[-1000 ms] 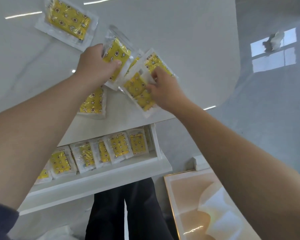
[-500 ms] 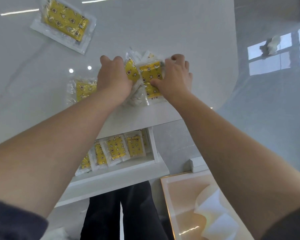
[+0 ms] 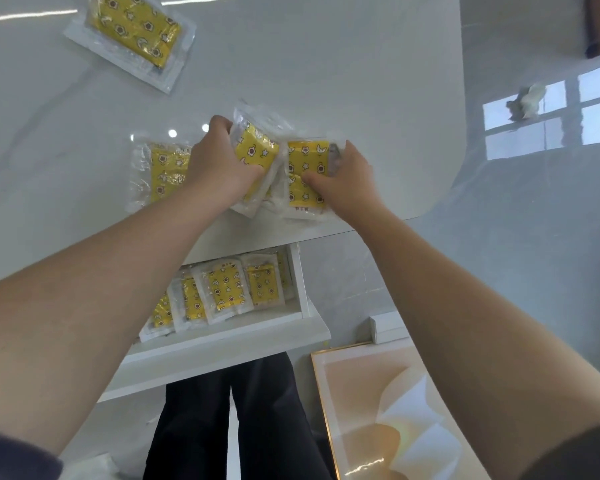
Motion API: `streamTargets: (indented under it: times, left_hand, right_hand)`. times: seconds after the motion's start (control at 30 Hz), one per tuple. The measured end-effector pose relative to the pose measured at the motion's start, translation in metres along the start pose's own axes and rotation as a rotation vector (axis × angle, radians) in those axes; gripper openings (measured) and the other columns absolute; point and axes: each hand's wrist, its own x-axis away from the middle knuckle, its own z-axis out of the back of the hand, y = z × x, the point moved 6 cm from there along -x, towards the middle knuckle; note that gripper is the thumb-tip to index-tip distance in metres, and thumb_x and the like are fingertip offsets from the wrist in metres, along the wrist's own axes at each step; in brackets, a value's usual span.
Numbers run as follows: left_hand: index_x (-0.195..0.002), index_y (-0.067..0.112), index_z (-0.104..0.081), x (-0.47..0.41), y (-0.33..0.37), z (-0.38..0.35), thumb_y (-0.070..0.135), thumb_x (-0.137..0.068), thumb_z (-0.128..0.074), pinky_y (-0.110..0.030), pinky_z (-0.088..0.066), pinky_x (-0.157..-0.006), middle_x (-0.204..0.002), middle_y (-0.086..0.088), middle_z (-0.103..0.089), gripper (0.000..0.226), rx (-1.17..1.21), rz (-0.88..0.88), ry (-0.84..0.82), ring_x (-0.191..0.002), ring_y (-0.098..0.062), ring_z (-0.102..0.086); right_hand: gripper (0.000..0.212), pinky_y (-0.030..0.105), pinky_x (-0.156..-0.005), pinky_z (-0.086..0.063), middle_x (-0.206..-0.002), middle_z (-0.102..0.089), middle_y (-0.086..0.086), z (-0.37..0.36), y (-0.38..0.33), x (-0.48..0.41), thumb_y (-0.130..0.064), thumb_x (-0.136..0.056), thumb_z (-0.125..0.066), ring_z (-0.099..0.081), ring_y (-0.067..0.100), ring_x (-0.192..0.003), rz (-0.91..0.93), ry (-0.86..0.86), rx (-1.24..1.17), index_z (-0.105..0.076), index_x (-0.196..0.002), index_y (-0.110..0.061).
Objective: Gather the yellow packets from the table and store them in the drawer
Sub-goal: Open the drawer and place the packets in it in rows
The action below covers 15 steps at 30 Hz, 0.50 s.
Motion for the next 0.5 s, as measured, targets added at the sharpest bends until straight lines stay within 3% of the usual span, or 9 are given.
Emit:
streamTargets:
  times: [0.1,0.2,0.3,0.37,0.43,0.5]
  left_hand:
    - [-0.134,0.008,-0.044,0.019,-0.014,0.005,0.026,-0.087,-0.068,-0.033,-0.043,-0.075,-0.114,-0.003,-0.056,0.056,0.015,0.023,-0.005,-0.102,-0.026,-0.056]
    - [-0.121,0.002,-0.056,0.037,-0.034,0.003,0.028,-0.087,-0.069,-0.033,-0.043,-0.074,-0.104,-0.007,-0.061,0.044,0.025,0.036,-0.066,-0.097,-0.027,-0.058]
    - [-0.131,0.003,-0.052,0.052,-0.052,-0.001,0.03,-0.085,-0.071,-0.037,-0.046,-0.089,-0.124,-0.01,-0.059,0.057,0.072,0.048,-0.131,-0.113,-0.028,-0.056]
    - [-0.125,0.004,-0.054,0.062,-0.064,-0.002,0.029,-0.086,-0.071,-0.034,-0.043,-0.082,-0.114,-0.006,-0.059,0.05,0.086,0.044,-0.168,-0.106,-0.026,-0.056]
    - [-0.105,0.008,-0.059,0.069,-0.079,-0.003,0.027,-0.085,-0.071,-0.031,-0.043,-0.072,-0.1,-0.006,-0.061,0.03,0.099,0.037,-0.211,-0.092,-0.025,-0.058]
    - [-0.102,0.012,-0.059,0.076,-0.098,-0.002,0.027,-0.084,-0.072,-0.031,-0.044,-0.072,-0.099,-0.006,-0.063,0.026,0.11,0.028,-0.25,-0.092,-0.024,-0.06]
  right_hand:
    - [0.066,0.009,-0.056,-0.047,-0.124,-0.06,0.001,-0.012,0.021,0.019,-0.026,-0.08,-0.077,-0.063,0.01,-0.098,-0.069,-0.033,-0.175,-0.043,-0.135,-0.01]
    - [0.065,0.032,-0.073,-0.06,-0.12,-0.064,0.003,-0.028,0.04,0.044,-0.021,-0.078,-0.079,-0.067,0.015,-0.096,-0.139,-0.09,-0.267,-0.046,-0.132,-0.01]
    - [0.051,0.04,-0.077,-0.061,-0.113,-0.069,0.002,-0.042,0.052,0.07,-0.014,-0.08,-0.077,-0.071,0.016,-0.093,-0.153,-0.119,-0.378,-0.051,-0.123,-0.011]
    - [0.041,0.038,-0.075,-0.061,-0.109,-0.07,0.001,-0.051,0.057,0.086,-0.01,-0.082,-0.075,-0.072,0.015,-0.091,-0.166,-0.11,-0.423,-0.054,-0.117,-0.013]
    - [0.04,0.036,-0.073,-0.061,-0.106,-0.071,0.001,-0.064,0.061,0.102,-0.007,-0.082,-0.074,-0.072,0.015,-0.09,-0.178,-0.11,-0.466,-0.055,-0.117,-0.012]
    - [0.04,0.036,-0.073,-0.061,-0.104,-0.071,0.003,-0.08,0.065,0.114,-0.004,-0.082,-0.073,-0.072,0.016,-0.089,-0.19,-0.118,-0.49,-0.055,-0.118,-0.01]
